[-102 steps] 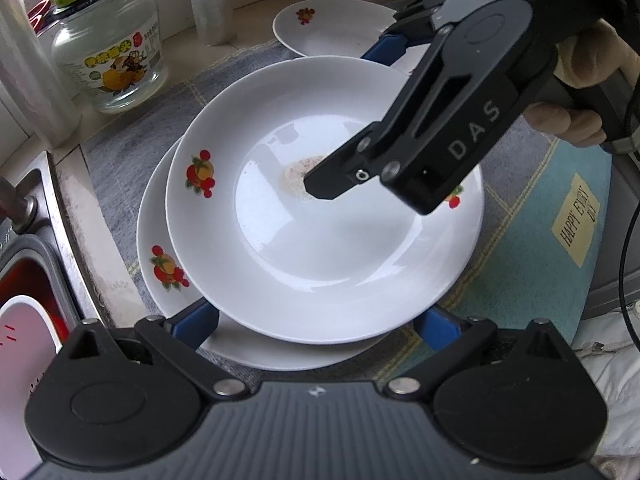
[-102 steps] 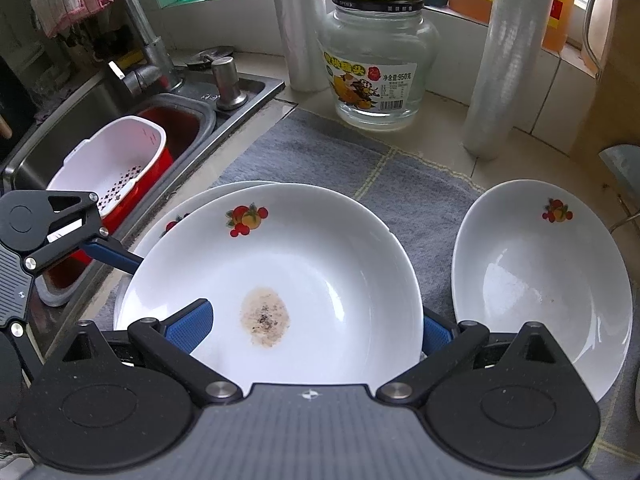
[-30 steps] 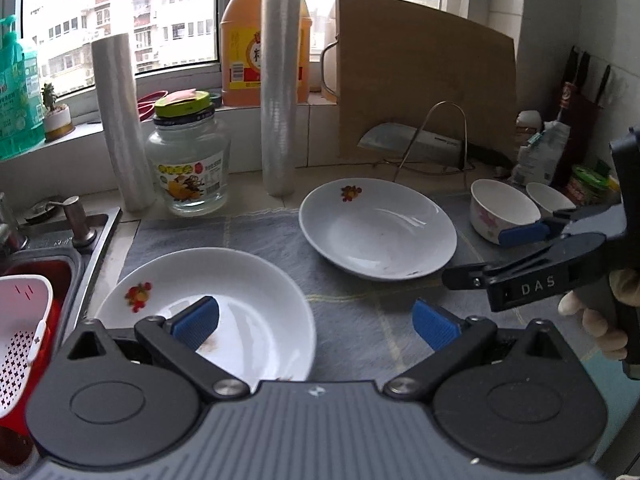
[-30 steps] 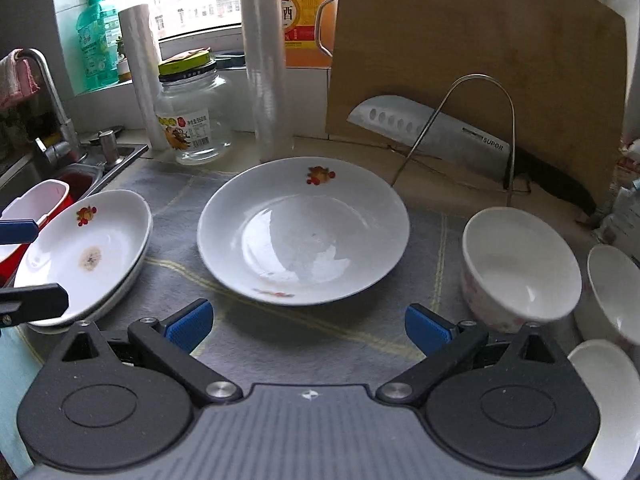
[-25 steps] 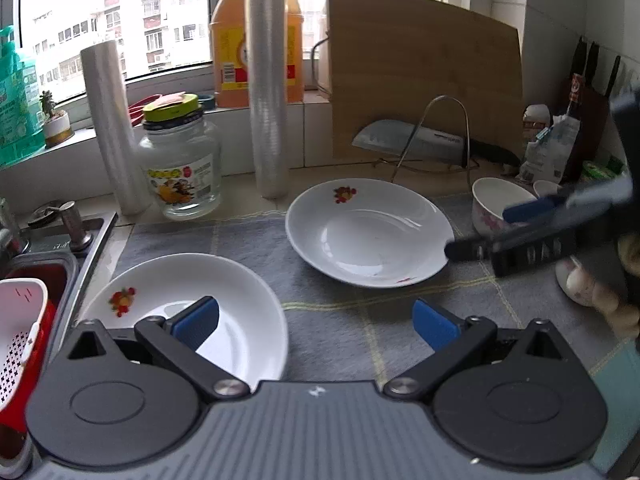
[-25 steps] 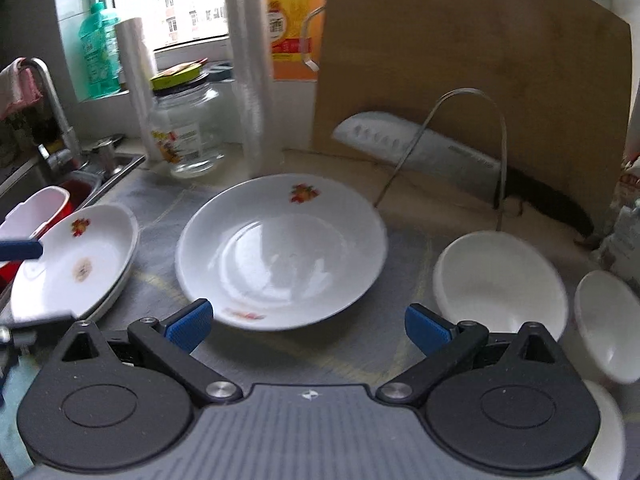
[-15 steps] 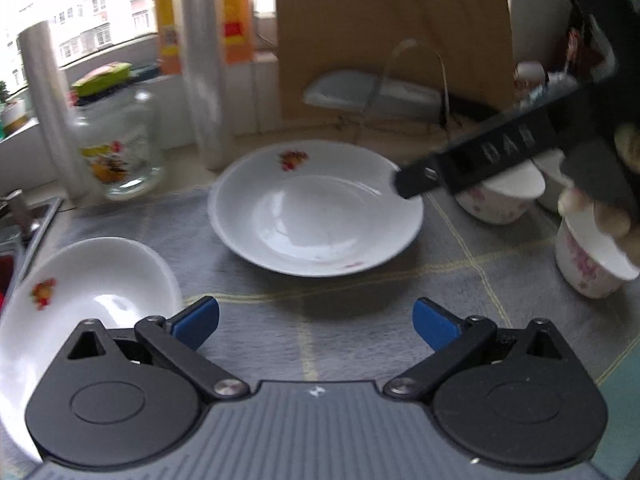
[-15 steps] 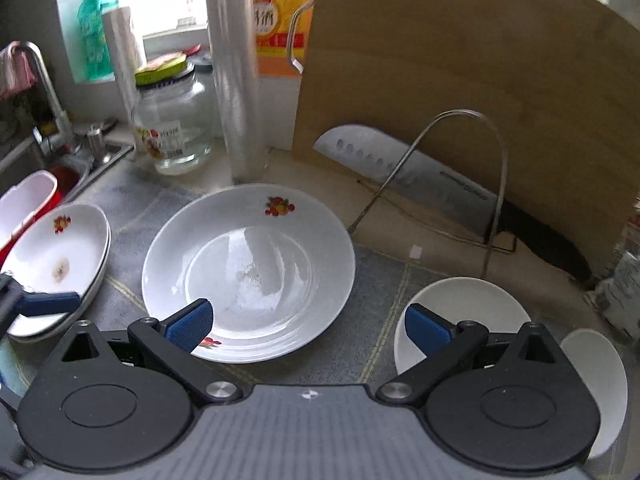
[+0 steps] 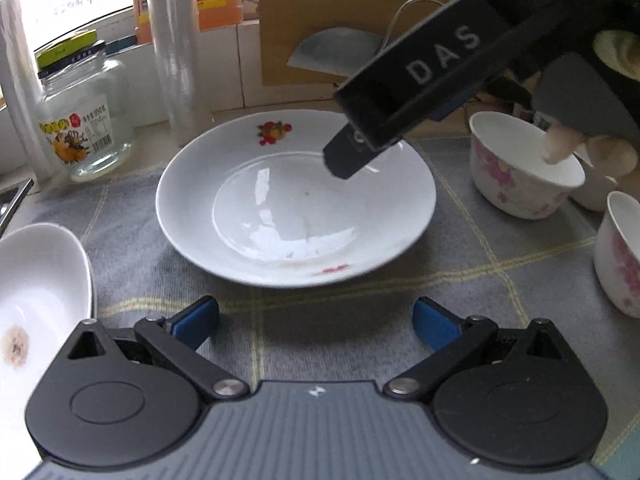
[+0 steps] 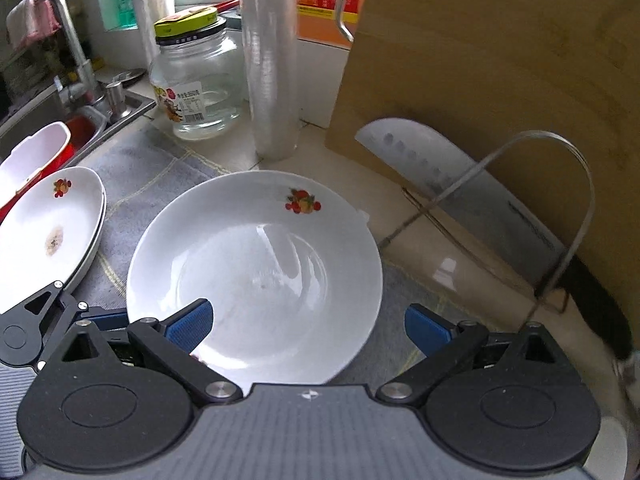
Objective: Organize plates and bowls
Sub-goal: 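Reach the right tool to the white fruit-print plate on the towel and grasp its rim, then lift the fruit-print plate with the right tool and carry it toward the left tool's stack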
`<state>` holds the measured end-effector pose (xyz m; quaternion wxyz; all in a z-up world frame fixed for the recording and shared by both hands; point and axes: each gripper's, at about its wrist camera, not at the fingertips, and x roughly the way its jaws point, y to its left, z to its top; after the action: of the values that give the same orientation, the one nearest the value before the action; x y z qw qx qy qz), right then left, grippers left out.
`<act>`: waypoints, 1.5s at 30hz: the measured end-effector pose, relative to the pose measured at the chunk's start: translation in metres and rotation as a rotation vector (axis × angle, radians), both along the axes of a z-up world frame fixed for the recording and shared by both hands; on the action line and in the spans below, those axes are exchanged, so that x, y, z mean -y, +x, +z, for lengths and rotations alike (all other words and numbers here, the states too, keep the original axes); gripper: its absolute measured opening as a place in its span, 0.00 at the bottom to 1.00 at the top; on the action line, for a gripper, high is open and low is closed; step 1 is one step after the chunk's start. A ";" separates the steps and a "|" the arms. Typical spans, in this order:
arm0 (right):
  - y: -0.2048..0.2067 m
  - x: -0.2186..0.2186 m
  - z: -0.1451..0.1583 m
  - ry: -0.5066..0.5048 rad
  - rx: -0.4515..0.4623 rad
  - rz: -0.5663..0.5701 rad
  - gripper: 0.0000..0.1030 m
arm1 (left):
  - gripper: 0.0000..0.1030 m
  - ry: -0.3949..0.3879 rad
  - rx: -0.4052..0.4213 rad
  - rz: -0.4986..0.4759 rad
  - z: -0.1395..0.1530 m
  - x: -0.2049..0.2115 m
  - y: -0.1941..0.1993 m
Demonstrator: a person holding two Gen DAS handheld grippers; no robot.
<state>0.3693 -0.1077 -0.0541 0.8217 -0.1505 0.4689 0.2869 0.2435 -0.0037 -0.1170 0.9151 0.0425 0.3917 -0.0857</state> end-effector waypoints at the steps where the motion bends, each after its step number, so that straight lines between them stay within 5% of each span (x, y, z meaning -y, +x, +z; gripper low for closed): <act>1: 0.003 -0.001 -0.001 -0.002 -0.001 0.013 1.00 | 1.00 0.001 0.005 0.004 -0.001 0.001 0.001; 19: 0.078 -0.031 -0.018 0.034 -0.126 0.204 1.00 | 1.00 -0.018 0.075 -0.007 -0.006 -0.004 0.003; 45: 0.080 -0.053 -0.029 -0.023 -0.190 0.286 1.00 | 0.99 -0.022 0.067 -0.006 -0.007 -0.006 0.009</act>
<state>0.4492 -0.0542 -0.0836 0.7226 -0.1972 0.5216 0.4086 0.2529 0.0025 -0.1235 0.9279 0.0364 0.3597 -0.0913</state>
